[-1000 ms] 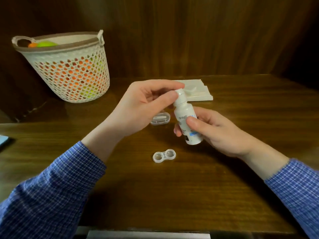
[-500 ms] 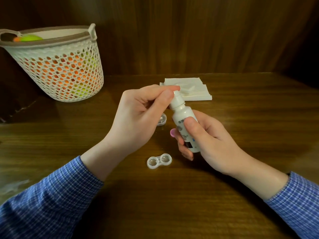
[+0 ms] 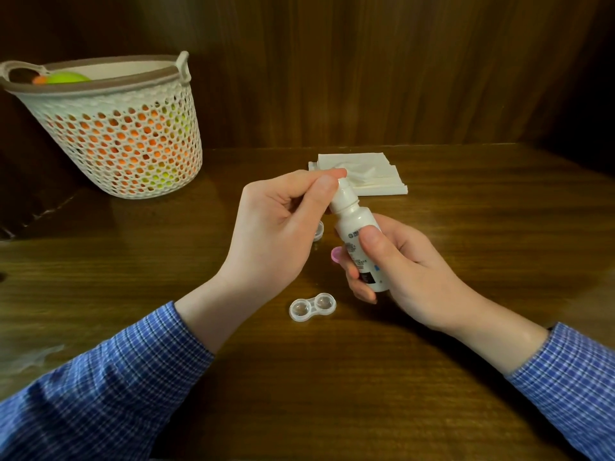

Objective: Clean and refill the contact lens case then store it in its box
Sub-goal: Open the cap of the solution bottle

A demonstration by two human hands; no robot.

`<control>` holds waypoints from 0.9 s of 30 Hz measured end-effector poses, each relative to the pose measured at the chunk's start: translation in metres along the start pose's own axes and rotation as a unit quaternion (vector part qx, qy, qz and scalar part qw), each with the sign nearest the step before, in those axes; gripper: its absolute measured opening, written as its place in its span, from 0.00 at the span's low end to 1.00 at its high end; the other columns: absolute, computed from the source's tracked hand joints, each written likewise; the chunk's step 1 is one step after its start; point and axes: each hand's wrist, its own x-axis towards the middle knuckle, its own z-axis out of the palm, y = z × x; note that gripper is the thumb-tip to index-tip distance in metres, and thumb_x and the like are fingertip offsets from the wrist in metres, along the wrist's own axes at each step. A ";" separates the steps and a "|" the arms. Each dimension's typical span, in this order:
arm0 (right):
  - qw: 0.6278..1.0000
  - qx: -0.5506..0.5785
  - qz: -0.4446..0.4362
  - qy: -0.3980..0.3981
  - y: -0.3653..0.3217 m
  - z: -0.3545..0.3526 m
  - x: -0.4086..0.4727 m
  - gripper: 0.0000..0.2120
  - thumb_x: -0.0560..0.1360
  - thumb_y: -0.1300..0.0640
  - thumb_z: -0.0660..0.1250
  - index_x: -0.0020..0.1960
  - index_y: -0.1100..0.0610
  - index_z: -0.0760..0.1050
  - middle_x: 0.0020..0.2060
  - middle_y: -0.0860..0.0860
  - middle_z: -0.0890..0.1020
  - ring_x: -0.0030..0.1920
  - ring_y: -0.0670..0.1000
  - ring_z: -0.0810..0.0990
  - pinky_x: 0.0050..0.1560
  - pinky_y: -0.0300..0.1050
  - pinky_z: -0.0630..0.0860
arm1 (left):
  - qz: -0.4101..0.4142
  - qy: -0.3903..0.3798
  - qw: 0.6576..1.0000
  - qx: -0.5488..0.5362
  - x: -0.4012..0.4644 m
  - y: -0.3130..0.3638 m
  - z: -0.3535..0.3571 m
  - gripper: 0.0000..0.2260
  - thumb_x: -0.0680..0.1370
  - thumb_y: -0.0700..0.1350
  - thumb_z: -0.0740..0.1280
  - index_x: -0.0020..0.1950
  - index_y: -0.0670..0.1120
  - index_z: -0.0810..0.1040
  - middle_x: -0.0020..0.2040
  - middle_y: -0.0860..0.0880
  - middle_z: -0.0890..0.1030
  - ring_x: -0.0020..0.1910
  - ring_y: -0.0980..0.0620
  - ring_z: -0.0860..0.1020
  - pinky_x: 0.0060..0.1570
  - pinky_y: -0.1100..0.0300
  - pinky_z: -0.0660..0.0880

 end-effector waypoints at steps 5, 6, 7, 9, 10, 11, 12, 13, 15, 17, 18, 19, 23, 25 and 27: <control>1.000 -0.016 -0.003 0.002 -0.001 0.000 -0.001 0.16 0.83 0.43 0.57 0.56 0.55 0.74 0.38 0.54 0.78 0.30 0.49 0.74 0.37 0.52 0.74 | 0.001 0.013 1.000 0.002 -0.002 0.001 0.004 0.10 0.86 0.42 0.63 0.60 0.45 0.84 0.44 0.35 0.84 0.44 0.35 0.82 0.41 0.36 0.78; 1.000 -0.019 -0.004 0.002 -0.001 0.000 -0.001 0.16 0.83 0.43 0.57 0.56 0.55 0.74 0.38 0.54 0.78 0.30 0.49 0.74 0.38 0.52 0.74 | 0.003 0.017 1.000 0.004 -0.003 0.000 0.004 0.10 0.85 0.42 0.63 0.60 0.45 0.84 0.44 0.36 0.84 0.44 0.36 0.82 0.41 0.37 0.78; 1.000 -0.021 -0.004 0.002 -0.001 0.000 -0.001 0.16 0.83 0.43 0.57 0.56 0.55 0.74 0.38 0.54 0.78 0.30 0.50 0.74 0.38 0.52 0.74 | 0.004 0.020 1.000 0.005 -0.003 0.000 0.005 0.10 0.85 0.42 0.63 0.59 0.45 0.84 0.43 0.36 0.84 0.44 0.37 0.82 0.41 0.37 0.77; 1.000 -0.026 -0.003 0.004 -0.002 0.000 -0.001 0.17 0.83 0.43 0.57 0.56 0.56 0.73 0.38 0.54 0.78 0.30 0.50 0.74 0.38 0.52 0.75 | 0.004 0.024 1.000 0.003 -0.003 -0.001 0.006 0.10 0.85 0.42 0.63 0.58 0.45 0.85 0.43 0.36 0.84 0.43 0.36 0.82 0.41 0.37 0.77; 0.999 -0.032 -0.002 0.005 -0.001 0.000 -0.001 0.17 0.83 0.43 0.57 0.57 0.56 0.73 0.38 0.54 0.78 0.31 0.51 0.74 0.39 0.52 0.75 | 0.003 0.026 1.000 0.002 -0.004 -0.001 0.006 0.10 0.85 0.42 0.63 0.58 0.44 0.85 0.43 0.36 0.84 0.43 0.36 0.82 0.41 0.37 0.77; 0.999 -0.038 0.000 0.007 -0.001 0.000 -0.001 0.17 0.83 0.43 0.57 0.57 0.56 0.73 0.38 0.54 0.78 0.31 0.52 0.74 0.39 0.53 0.75 | 0.002 0.026 1.000 0.000 -0.004 -0.001 0.007 0.10 0.85 0.41 0.63 0.58 0.44 0.85 0.43 0.36 0.84 0.43 0.36 0.81 0.41 0.38 0.77; 0.999 -0.043 0.000 0.009 -0.001 0.000 -0.001 0.17 0.83 0.43 0.57 0.57 0.56 0.73 0.38 0.54 0.79 0.31 0.52 0.74 0.40 0.55 0.76 | 0.000 0.027 1.000 -0.001 -0.004 -0.002 0.008 0.10 0.85 0.41 0.63 0.58 0.44 0.85 0.43 0.36 0.84 0.43 0.36 0.81 0.41 0.39 0.77; 0.999 -0.046 0.000 0.011 -0.001 0.000 -0.001 0.17 0.83 0.43 0.57 0.57 0.56 0.73 0.37 0.54 0.79 0.31 0.53 0.74 0.40 0.58 0.76 | -0.003 0.029 1.000 -0.003 -0.004 -0.002 0.008 0.10 0.85 0.41 0.63 0.58 0.44 0.85 0.43 0.36 0.84 0.43 0.37 0.81 0.42 0.40 0.77; 0.999 -0.048 0.000 0.016 -0.001 0.001 -0.001 0.16 0.82 0.43 0.57 0.57 0.55 0.74 0.37 0.55 0.78 0.31 0.52 0.74 0.39 0.59 0.76 | -0.011 0.035 0.999 -0.012 -0.004 -0.003 0.010 0.11 0.85 0.41 0.63 0.59 0.43 0.85 0.43 0.39 0.85 0.44 0.39 0.82 0.44 0.42 0.78; 0.999 -0.050 0.001 0.022 -0.001 0.001 -0.001 0.16 0.82 0.43 0.57 0.56 0.54 0.74 0.37 0.56 0.78 0.30 0.52 0.74 0.39 0.55 0.76 | -0.020 0.039 0.999 -0.023 -0.004 -0.004 0.012 0.12 0.86 0.42 0.63 0.60 0.42 0.85 0.44 0.40 0.85 0.45 0.40 0.82 0.45 0.43 0.80; 0.998 -0.052 0.002 0.025 -0.001 0.001 -0.001 0.16 0.83 0.43 0.57 0.56 0.54 0.74 0.37 0.55 0.78 0.30 0.51 0.74 0.39 0.56 0.77 | -0.023 0.038 0.999 -0.026 -0.004 -0.005 0.012 0.12 0.86 0.42 0.63 0.60 0.41 0.85 0.44 0.39 0.85 0.45 0.40 0.82 0.45 0.42 0.80; 0.998 -0.054 0.003 0.026 -0.001 0.001 -0.001 0.16 0.83 0.43 0.57 0.56 0.55 0.74 0.37 0.54 0.78 0.30 0.52 0.74 0.40 0.57 0.77 | -0.027 0.037 0.998 -0.031 -0.003 -0.006 0.013 0.12 0.86 0.42 0.62 0.60 0.41 0.85 0.43 0.38 0.84 0.44 0.38 0.82 0.45 0.41 0.79; 0.998 -0.061 0.003 0.021 0.002 0.003 -0.002 0.20 0.82 0.42 0.58 0.56 0.60 0.73 0.37 0.53 0.78 0.30 0.51 0.74 0.36 0.47 0.75 | -0.067 0.062 0.993 -0.079 -0.001 -0.008 0.014 0.18 0.85 0.47 0.62 0.50 0.33 0.82 0.42 0.31 0.80 0.45 0.29 0.78 0.44 0.32 0.77; 0.998 -0.054 -0.005 0.024 0.001 0.004 -0.002 0.20 0.82 0.42 0.58 0.56 0.60 0.73 0.37 0.56 0.77 0.30 0.51 0.74 0.36 0.44 0.74 | -0.078 0.066 0.991 -0.091 0.001 -0.006 0.014 0.18 0.85 0.48 0.62 0.49 0.35 0.82 0.43 0.32 0.81 0.46 0.29 0.77 0.45 0.33 0.77; 0.998 -0.058 -0.012 0.025 -0.001 0.002 -0.001 0.19 0.82 0.43 0.57 0.56 0.59 0.73 0.37 0.58 0.78 0.30 0.51 0.74 0.37 0.44 0.75 | -0.100 0.056 0.987 -0.112 0.003 -0.003 0.013 0.17 0.84 0.50 0.62 0.50 0.41 0.86 0.46 0.37 0.84 0.49 0.33 0.80 0.50 0.34 0.78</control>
